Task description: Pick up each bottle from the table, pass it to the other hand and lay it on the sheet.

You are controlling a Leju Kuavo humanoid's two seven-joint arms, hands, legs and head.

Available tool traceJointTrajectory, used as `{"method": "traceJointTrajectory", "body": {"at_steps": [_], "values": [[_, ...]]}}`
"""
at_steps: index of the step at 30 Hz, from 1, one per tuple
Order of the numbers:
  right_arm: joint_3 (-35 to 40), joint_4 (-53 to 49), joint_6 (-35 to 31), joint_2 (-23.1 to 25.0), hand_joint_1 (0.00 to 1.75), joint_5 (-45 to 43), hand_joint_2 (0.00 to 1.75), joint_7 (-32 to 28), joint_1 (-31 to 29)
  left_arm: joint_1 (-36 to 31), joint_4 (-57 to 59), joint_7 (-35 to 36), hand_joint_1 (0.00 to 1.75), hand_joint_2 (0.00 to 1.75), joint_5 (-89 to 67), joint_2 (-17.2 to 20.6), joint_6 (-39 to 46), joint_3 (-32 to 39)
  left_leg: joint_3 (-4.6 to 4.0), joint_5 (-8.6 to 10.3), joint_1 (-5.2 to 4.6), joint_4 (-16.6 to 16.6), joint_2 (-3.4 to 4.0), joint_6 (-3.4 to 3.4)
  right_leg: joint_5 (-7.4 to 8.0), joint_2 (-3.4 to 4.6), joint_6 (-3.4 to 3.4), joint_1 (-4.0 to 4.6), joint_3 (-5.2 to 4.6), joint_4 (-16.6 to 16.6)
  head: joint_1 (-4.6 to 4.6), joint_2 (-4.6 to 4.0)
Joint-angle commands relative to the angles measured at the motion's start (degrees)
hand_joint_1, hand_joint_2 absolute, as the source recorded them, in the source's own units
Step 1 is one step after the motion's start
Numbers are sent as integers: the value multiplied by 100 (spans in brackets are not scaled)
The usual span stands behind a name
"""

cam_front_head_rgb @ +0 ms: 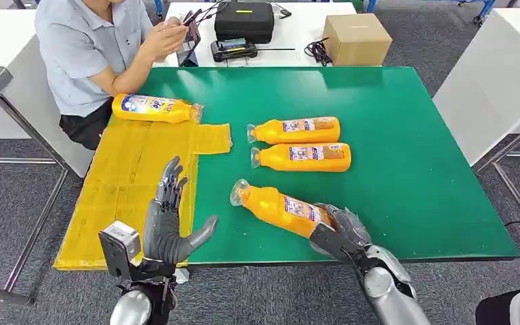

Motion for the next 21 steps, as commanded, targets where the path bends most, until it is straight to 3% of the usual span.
{"method": "traceJointTrajectory", "body": {"at_steps": [1, 3, 8, 12, 15, 21], "values": [[-102, -629, 101, 342, 175, -322, 175, -259, -20, -236, 1407, 81, 0, 175, 791, -127, -423, 466, 8, -4, 1, -7, 10, -10, -3, 6, -12, 2, 6, -6, 0, 0], [-85, -589, 196, 415, 175, -540, 175, -366, -121, -396, 1895, 203, 0, 175, 882, -127, -924, 463, 4, -2, 0, -8, 5, -10, -3, 0, -13, 1, 3, -6, 0, 0], [162, -243, 501, 455, 175, -1051, 175, -598, -364, -799, 2797, -389, 0, 175, 781, -117, -1802, 185, -7, 0, 1, -5, 0, -8, -1, 0, -12, 2, -4, -5, 0, 0], [330, -64, 663, 456, 175, -1329, 175, -645, -439, -957, 2903, -932, 0, 175, 512, -120, -1901, 22, -18, 2, 1, -2, -4, -6, 0, -3, -9, 2, -13, -3, 0, 0], [539, 165, 776, 411, 175, -1462, 175, -670, -487, -1106, 2845, -1435, 0, 175, -35, -125, -1510, -94, -13, -2, 6, 2, -5, -10, -4, -8, -15, 7, -7, -2, 2, 0], [818, 725, 779, 468, 175, -1485, 175, -693, -773, -1300, 2910, -1428, 0, 175, 130, -127, -1537, -185, -14, -1, 5, 1, 1, -6, 0, 0, -11, 6, -10, -3, 2, 0]]}}
